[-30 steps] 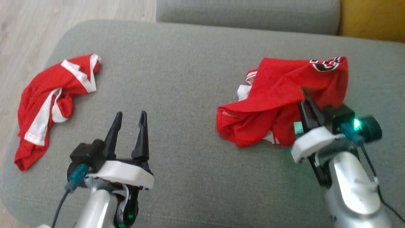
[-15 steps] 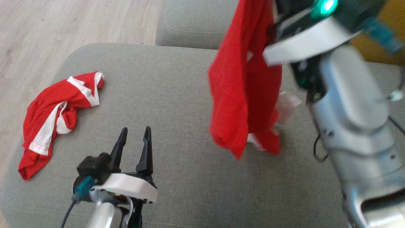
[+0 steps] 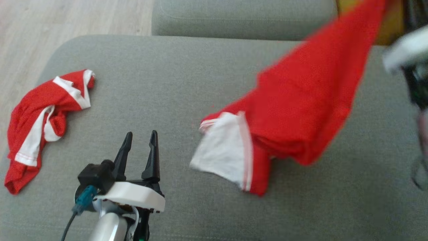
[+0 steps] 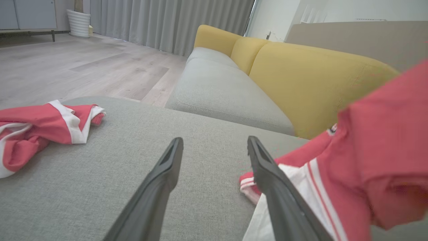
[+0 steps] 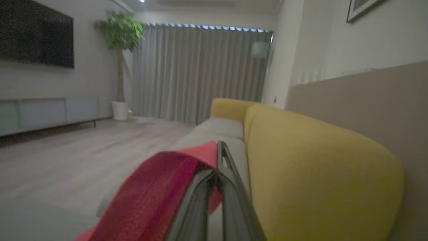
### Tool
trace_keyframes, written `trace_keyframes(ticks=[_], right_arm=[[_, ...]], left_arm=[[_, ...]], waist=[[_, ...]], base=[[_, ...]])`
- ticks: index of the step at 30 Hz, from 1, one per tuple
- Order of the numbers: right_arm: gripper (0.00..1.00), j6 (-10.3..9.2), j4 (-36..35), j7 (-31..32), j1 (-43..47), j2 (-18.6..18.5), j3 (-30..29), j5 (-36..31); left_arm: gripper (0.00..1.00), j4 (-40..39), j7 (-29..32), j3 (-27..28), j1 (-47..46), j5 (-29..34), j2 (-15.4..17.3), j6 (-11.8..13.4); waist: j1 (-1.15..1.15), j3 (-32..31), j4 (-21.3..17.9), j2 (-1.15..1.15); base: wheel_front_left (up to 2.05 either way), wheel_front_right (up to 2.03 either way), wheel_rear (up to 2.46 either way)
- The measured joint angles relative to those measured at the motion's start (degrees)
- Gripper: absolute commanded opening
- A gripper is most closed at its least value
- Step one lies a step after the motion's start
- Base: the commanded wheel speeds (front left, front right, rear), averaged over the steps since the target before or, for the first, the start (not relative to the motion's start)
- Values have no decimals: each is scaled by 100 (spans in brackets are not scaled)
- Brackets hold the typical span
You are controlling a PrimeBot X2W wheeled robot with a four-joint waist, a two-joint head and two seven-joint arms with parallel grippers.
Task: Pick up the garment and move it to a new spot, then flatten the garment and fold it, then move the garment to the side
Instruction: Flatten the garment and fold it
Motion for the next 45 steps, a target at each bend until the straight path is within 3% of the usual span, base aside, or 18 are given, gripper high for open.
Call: trace_keyframes(ticks=[4, 6, 11, 17, 23, 30, 39, 45], right_arm=[[0, 0, 430, 359, 852, -767, -42, -403], [100, 0, 747, 491, 1120, -1007, -238, -697], [100, 0, 1054, 782, 1199, -1029, -690, -1148], [100, 0, 933, 677, 1193, -706, -972, -1405], [100, 0, -9, 255, 1360, -11, -1032, -1365], [100, 0, -1247, 293, 2435, 714, -912, -984], [100, 0, -2443, 504, 3126, 1118, -811, -806], [100, 0, -2825, 300, 3939, 1426, -637, -831]], left_arm=[[100, -3, 0, 27, -37, 1, -5, -7], [100, 8, 0, 23, -59, 4, -7, -57], [100, 9, 0, 42, -196, 7, -25, -102], [100, 49, 0, 40, -209, 54, -27, -104], [100, 71, 0, 38, -194, 54, -27, -90], [100, 65, 0, 57, 10, 3, -27, 2], [100, 20, 0, 59, 88, 4, -27, 3], [100, 2, 0, 54, 98, 7, -27, 1]], waist=[[0, 144, -117, 0], [0, 223, -168, 0], [0, 325, -307, 0], [0, 280, -397, 0], [0, 37, -474, 0], [0, -271, -627, 0], [0, -349, -796, 0], [0, -341, -816, 0]], base=[[0, 0, 0], [0, 0, 0], [0, 0, 0], [0, 0, 0], [0, 0, 0], [0, 0, 0], [0, 0, 0], [0, 0, 0]])
